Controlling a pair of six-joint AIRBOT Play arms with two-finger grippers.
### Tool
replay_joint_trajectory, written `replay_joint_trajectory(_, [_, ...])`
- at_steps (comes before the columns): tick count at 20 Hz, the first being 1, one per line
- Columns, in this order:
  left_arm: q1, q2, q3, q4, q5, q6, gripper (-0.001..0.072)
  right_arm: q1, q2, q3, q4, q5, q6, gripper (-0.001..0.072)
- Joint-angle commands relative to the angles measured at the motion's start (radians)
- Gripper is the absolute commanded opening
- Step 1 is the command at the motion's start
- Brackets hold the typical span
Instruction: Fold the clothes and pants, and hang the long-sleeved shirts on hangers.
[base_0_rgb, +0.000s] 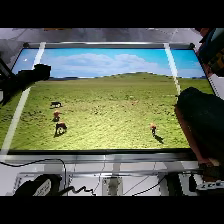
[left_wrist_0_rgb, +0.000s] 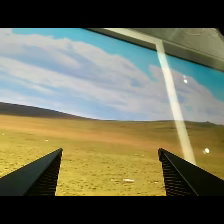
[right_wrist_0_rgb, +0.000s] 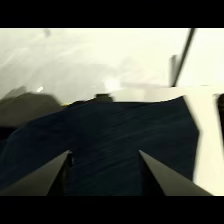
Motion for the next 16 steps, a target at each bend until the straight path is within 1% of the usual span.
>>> replay_joint_trajectory(1, [0.001,0.001,0.001,0.0,0.0,0.0,0.0701,0.13,-0.045,-0.011,0.334,-0.005,-0.204,0.0406])
replay_joint_trajectory(2, [0.001,0.001,0.001,0.0,0.0,0.0,0.0701,0.225,-0.062,-0.012,0.396,-0.004,-0.253,0.0311])
replay_joint_trajectory(3, [0.001,0.001,0.001,0.0,0.0,0.0,0.0701,0.349,-0.081,-0.012,0.415,-0.007,-0.271,0.0249])
replay_joint_trajectory(4, [0.001,0.001,0.001,0.0,0.0,0.0,0.0701,0.476,-0.1,-0.012,0.408,-0.017,-0.272,0.0128])
replay_joint_trajectory(5, [0.001,0.001,0.001,0.0,0.0,0.0,0.0701,0.618,-0.121,-0.012,0.394,-0.039,-0.271,0.0041])
replay_joint_trajectory(6, [0.001,0.001,0.001,0.0,0.0,0.0,0.0701,0.751,-0.141,-0.012,0.378,-0.068,-0.271,0.003])
replay_joint_trajectory(8, [0.001,0.001,0.001,0.0,0.0,0.0,0.0701,1.023,-0.185,-0.012,0.327,-0.157,-0.271,0.003])
replay_joint_trajectory(11, [0.001,0.001,0.001,0.0,0.0,0.0,0.0701,1.374,-0.264,-0.012,0.236,-0.297,-0.271,0.003])
replay_joint_trajectory(13, [0.001,0.001,0.001,0.0,0.0,0.0,0.07,1.534,-0.321,-0.012,0.187,-0.354,-0.272,0.0029])
replay_joint_trajectory(16, [0.001,0.001,0.001,0.0,0.0,0.0,0.0701,1.677,-0.404,-0.013,0.124,-0.356,-0.312,0.0029])
